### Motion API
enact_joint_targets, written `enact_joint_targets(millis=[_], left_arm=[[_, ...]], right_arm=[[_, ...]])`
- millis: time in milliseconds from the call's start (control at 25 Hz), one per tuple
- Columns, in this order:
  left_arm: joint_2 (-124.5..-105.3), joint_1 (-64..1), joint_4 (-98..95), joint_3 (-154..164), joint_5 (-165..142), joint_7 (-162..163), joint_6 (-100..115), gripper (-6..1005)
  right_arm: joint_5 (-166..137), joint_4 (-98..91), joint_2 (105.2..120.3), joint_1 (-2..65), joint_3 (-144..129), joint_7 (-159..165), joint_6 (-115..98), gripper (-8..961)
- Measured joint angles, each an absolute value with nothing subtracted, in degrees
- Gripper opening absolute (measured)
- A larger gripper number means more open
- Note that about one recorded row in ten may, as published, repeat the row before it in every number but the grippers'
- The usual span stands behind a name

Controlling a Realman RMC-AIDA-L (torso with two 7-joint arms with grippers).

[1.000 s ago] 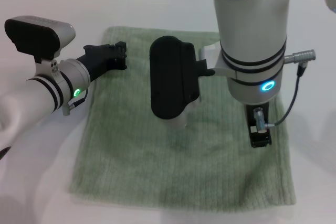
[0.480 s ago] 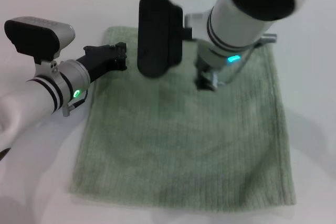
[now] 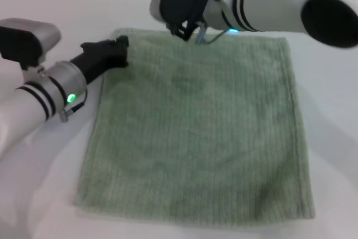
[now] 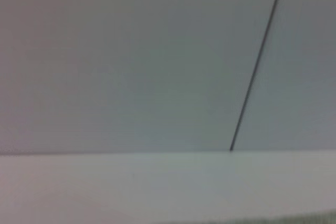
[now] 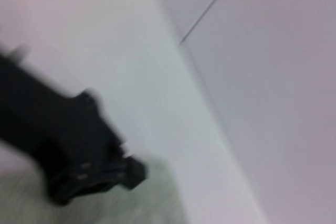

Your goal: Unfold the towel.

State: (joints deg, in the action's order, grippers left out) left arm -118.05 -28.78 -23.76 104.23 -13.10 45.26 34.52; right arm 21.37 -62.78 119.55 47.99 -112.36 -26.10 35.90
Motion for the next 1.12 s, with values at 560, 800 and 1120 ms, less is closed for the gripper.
enact_joint_targets(millis=[560, 800, 1120], left_arm=[[-117.49, -23.03, -23.83, 89.71, -13.09, 40.77, 50.53, -1], [-117.36, -21.92, -23.79, 86.73, -13.10, 40.73, 53.17, 55], [-117.93, -21.35, -23.76, 84.56, -12.99, 37.36, 54.30, 425]], right_arm=[[21.63, -54.60, 119.45, 34.06, -112.31, -12.61, -5.07, 387], [21.82, -49.48, 119.48, 28.51, -111.98, -10.64, -21.26, 397], [26.55, -37.42, 119.66, 27.24, -111.87, -10.59, -44.07, 607]])
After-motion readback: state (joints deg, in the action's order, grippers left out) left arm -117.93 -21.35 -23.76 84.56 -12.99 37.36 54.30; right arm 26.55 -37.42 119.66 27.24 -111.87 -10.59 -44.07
